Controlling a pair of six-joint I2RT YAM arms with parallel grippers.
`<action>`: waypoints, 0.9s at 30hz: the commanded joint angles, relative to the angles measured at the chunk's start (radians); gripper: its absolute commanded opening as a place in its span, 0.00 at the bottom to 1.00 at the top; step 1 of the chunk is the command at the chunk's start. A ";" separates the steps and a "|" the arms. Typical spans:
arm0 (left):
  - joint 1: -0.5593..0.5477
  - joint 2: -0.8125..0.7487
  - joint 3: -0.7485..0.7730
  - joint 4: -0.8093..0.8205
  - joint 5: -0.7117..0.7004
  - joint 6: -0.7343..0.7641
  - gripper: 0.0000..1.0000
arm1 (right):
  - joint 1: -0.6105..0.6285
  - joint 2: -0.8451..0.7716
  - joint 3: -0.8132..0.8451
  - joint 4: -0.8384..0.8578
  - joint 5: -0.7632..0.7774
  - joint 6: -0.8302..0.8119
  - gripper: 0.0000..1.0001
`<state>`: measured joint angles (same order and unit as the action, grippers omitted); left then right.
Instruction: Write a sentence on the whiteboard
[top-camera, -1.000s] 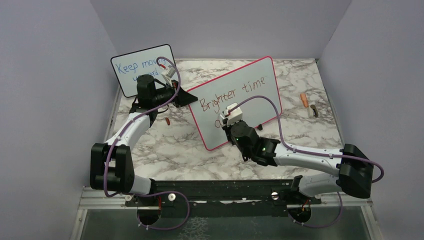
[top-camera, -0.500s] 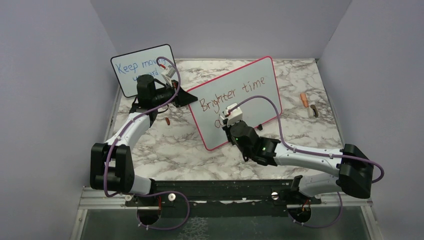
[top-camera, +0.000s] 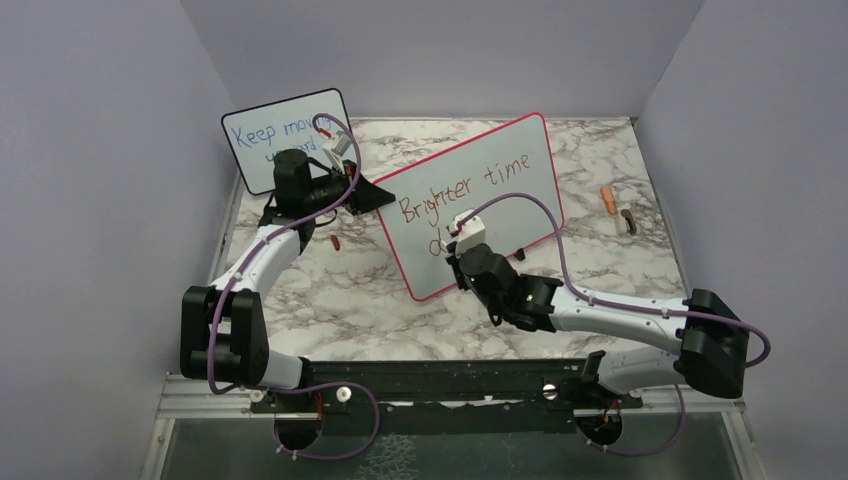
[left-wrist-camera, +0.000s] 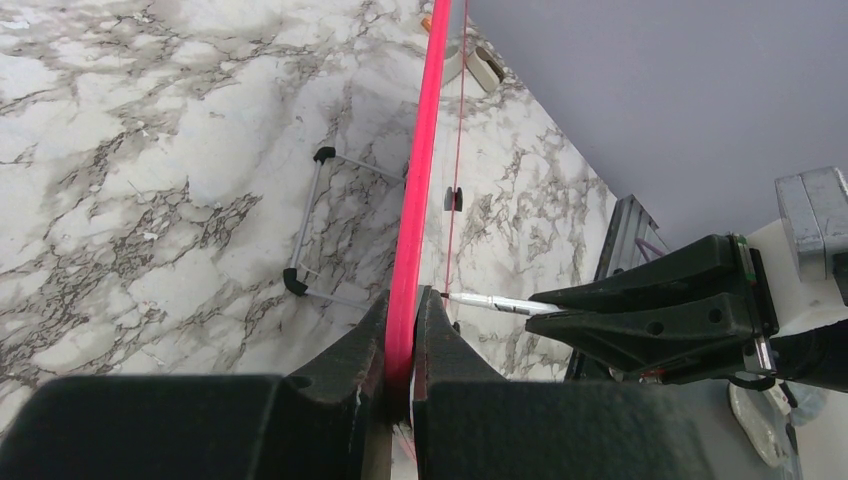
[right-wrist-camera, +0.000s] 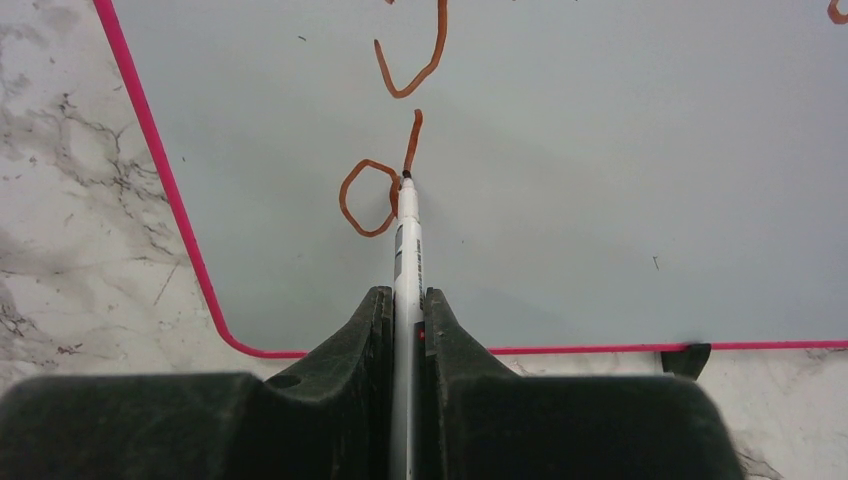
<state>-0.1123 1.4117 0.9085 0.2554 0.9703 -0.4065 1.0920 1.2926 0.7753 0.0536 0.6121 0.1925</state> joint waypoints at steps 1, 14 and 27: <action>-0.004 0.021 -0.013 -0.077 -0.117 0.078 0.00 | -0.006 0.001 -0.018 -0.087 -0.037 0.037 0.01; -0.003 0.025 -0.014 -0.077 -0.119 0.078 0.00 | -0.006 -0.034 -0.066 -0.115 -0.055 0.076 0.01; -0.003 0.026 -0.013 -0.077 -0.117 0.078 0.00 | -0.006 -0.046 -0.061 0.001 -0.018 0.029 0.01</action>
<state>-0.1127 1.4117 0.9085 0.2562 0.9707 -0.4061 1.0916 1.2564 0.7258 -0.0101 0.5816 0.2428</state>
